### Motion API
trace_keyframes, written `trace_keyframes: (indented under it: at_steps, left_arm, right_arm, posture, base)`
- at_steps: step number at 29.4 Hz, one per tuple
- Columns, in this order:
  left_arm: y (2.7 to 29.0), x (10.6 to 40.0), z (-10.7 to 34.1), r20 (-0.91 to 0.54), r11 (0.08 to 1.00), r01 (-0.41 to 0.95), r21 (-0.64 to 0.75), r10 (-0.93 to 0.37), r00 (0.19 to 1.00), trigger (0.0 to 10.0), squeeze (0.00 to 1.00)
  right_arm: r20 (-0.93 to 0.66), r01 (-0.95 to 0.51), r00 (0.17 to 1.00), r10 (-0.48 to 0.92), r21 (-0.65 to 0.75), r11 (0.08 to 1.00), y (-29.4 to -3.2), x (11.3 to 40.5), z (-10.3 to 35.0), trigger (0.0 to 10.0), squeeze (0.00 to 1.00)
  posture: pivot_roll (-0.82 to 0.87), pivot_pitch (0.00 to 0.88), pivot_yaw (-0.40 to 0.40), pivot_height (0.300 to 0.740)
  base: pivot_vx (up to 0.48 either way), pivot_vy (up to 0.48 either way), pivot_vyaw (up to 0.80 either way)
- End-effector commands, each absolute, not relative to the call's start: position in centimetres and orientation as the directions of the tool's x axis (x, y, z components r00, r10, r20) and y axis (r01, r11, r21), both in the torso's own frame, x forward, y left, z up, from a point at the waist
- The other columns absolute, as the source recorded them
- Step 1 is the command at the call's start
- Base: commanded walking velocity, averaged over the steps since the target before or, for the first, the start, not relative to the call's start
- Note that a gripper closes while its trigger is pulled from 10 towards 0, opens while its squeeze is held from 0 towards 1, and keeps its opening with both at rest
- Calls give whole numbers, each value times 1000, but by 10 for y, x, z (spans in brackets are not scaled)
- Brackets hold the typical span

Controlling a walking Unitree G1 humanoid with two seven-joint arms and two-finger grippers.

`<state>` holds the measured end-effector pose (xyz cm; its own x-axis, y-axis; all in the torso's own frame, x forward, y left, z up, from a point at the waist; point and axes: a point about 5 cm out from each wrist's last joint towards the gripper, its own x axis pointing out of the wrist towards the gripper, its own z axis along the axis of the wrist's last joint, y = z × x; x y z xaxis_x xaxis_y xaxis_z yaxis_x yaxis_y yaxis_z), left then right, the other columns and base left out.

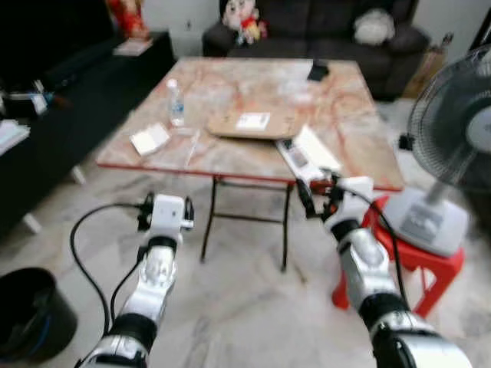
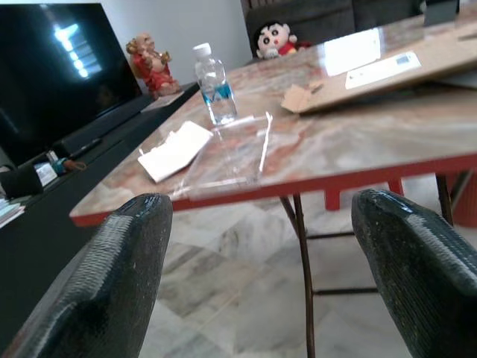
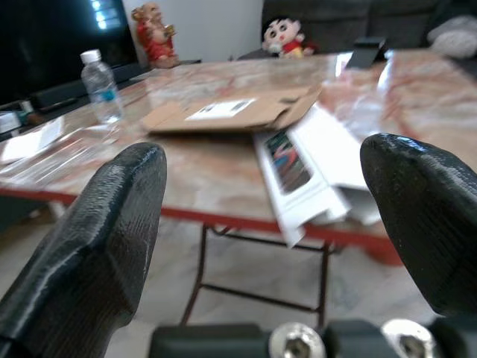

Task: Picking trash to rubbish bin

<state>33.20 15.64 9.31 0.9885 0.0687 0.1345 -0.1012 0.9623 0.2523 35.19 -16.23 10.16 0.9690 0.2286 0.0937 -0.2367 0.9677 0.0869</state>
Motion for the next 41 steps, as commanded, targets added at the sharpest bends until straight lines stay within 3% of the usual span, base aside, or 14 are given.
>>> trace_keyframes:
  at_steps: [1, 41]
  left_arm:
    - [166, 334, 99, 146, 958, -125, 259, 89, 985, 10000, 0]
    - [166, 338, 106, 158, 956, -118, 267, 77, 984, 10000, 0]
  right_arm:
    - [122, -272, 958, 259, 100, 957, -149, 356, 109, 10000, 0]
    - [128, -283, 955, 268, 114, 952, -144, 357, 110, 10000, 0]
  posture:
    - [-11, 0, -10, 740]
    - [6, 0, -6, 740]
  base:
    - [352, 0, 0]
    - [351, 0, 0]
